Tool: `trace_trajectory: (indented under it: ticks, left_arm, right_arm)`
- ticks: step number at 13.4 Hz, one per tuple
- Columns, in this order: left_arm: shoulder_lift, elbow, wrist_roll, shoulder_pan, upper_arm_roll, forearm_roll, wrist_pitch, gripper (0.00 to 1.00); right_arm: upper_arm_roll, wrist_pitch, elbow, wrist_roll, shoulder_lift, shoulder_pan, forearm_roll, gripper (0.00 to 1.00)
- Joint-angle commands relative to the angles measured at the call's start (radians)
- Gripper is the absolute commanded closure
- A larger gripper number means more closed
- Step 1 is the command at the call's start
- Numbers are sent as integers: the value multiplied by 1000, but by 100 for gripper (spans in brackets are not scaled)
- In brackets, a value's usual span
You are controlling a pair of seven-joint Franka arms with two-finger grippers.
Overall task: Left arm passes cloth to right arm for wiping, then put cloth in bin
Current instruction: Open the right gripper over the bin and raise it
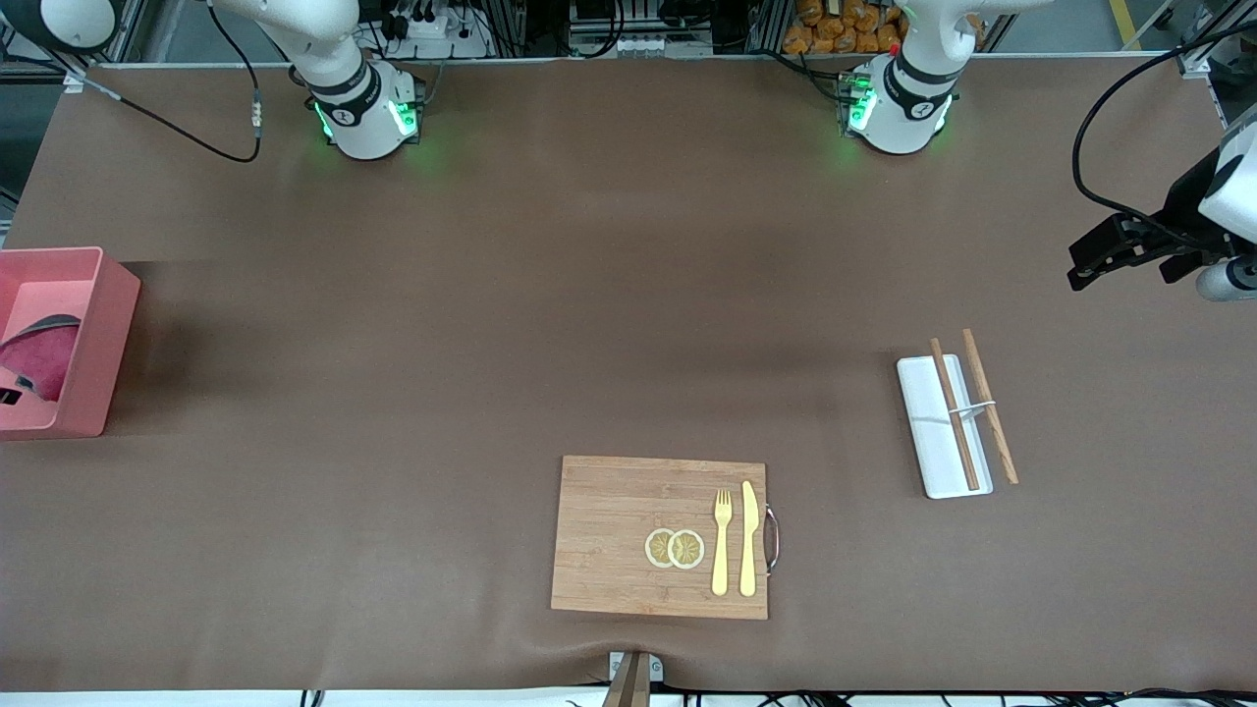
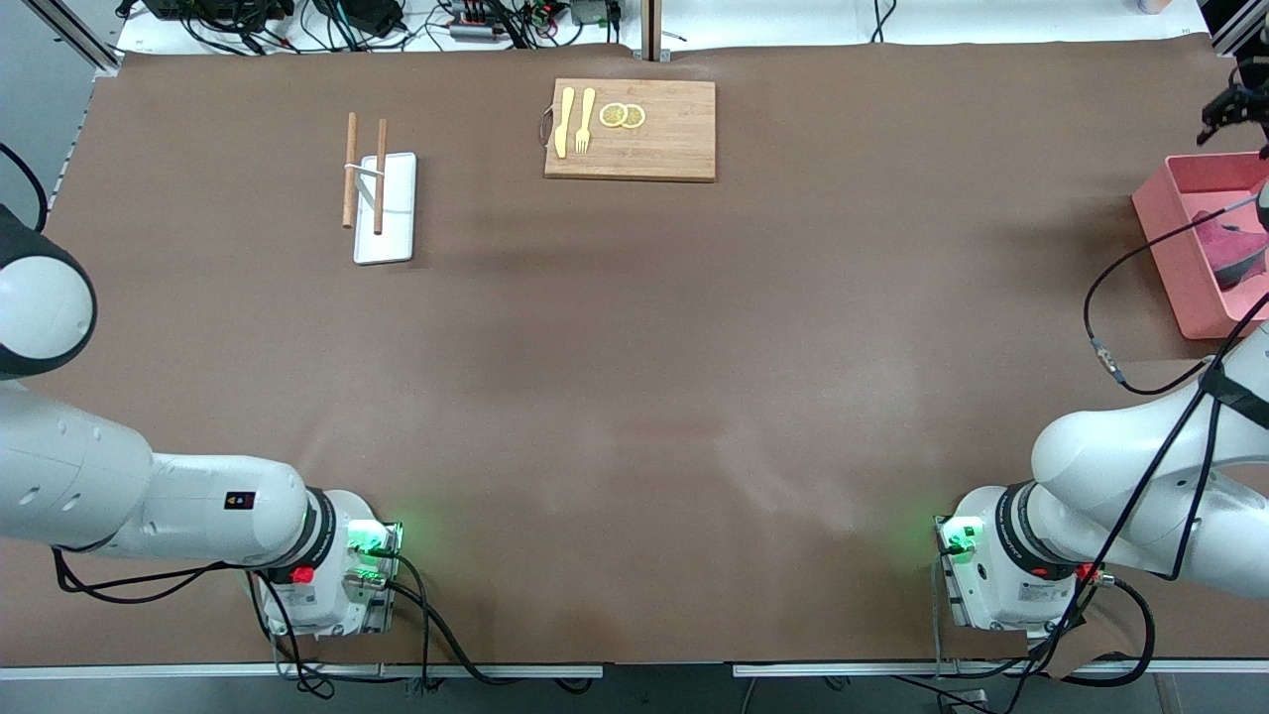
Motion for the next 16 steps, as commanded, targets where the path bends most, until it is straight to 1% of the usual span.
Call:
trace_trajectory:
  ticks: [1,4,6,8,10,12,14,16]
  left_arm:
    - [2,2,20,3,3,-20,13,0]
    - [2,3,20,3,3,-20,13,0]
    - [2,3,20,1,3,-20,13,0]
    - [0,2,20,-3,3,-17,8,0]
    - [-4,-1,18,-5,3,-15,-3,0]
    - [-13,-1,18,-3,3,-13,-35,0]
    - [-33,-7,17,3,2,-13,-43,0]
    - [-56,-30,17,3,2,-13,-44,0]
  right_arm:
    - [7,-138,-23,6,-99,31,25,0]
    - [7,-243,-26,4,-182,128,26,0]
    - [7,-263,-26,57,-220,209,30,0]
    - [7,-286,-28,169,-243,280,70,0]
    - [7,-313,-29,193,-257,352,73,0]
    - [7,-321,-31,268,-285,416,85,0]
    - [7,-370,-31,283,-301,476,91,0]
    - [5,-384,-59,327,-353,525,124,0]
